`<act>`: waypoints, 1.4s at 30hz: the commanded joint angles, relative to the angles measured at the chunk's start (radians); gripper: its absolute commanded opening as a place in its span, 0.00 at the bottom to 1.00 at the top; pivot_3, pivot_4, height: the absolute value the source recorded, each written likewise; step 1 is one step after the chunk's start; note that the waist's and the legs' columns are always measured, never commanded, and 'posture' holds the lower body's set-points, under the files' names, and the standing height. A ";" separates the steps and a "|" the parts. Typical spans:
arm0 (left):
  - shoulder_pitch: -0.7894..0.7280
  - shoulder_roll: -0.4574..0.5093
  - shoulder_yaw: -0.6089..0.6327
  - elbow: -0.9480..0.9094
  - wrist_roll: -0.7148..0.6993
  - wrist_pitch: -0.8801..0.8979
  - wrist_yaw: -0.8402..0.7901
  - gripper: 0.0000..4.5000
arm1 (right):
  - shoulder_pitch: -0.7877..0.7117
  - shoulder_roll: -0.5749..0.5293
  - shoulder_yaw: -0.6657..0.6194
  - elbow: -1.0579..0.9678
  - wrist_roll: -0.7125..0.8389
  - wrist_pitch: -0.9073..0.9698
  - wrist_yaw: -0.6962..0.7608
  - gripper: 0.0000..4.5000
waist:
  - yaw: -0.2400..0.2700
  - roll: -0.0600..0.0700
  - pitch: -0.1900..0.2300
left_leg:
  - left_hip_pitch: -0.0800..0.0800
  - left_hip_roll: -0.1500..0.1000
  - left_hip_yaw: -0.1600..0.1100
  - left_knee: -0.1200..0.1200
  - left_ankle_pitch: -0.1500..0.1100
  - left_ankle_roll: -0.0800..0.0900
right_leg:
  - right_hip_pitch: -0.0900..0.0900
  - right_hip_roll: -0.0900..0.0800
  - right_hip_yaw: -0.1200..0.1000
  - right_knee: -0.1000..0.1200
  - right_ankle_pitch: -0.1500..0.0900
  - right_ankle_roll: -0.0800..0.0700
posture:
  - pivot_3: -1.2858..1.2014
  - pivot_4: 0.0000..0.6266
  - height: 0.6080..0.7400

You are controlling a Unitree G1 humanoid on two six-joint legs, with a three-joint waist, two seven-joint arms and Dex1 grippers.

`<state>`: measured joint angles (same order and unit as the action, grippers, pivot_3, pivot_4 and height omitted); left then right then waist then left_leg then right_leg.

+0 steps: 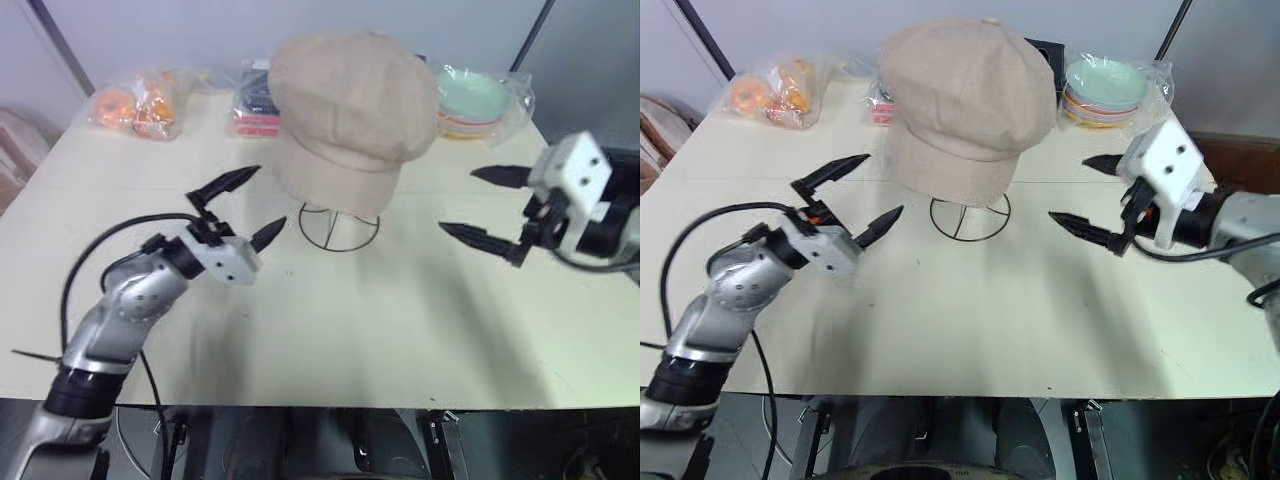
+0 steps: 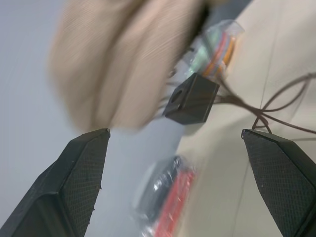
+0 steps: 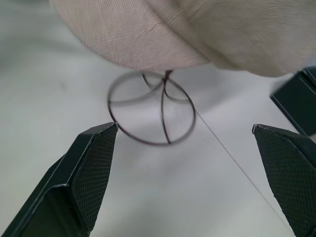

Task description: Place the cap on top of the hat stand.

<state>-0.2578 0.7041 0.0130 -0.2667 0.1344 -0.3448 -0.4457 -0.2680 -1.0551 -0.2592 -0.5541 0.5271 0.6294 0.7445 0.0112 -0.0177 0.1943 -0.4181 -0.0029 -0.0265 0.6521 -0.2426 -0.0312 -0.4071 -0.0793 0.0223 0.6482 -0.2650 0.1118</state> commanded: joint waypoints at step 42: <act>-0.007 0.363 0.475 -0.090 -1.018 1.109 -0.477 1.00 | -0.242 0.403 0.401 0.453 -1.043 -1.219 -0.665 0.03 | -0.033 -0.002 0.000 | 0.009 0.000 0.000 -0.004 0.000 -0.001 | 0.005 0.002 0.002 0.001 -0.003 -0.005 | 0.52 0.24 1.00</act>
<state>-0.2491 1.0639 0.4818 -0.3541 -0.8907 0.7907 -0.9160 -0.4696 -0.6374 0.1767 -0.1046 -0.5772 -0.5497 0.0585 -0.0216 -0.0202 0.1947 -0.4089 -0.0028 -0.0267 0.6479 -0.2422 -0.0321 -0.4018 -0.0771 0.0239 0.6494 -0.2682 0.1070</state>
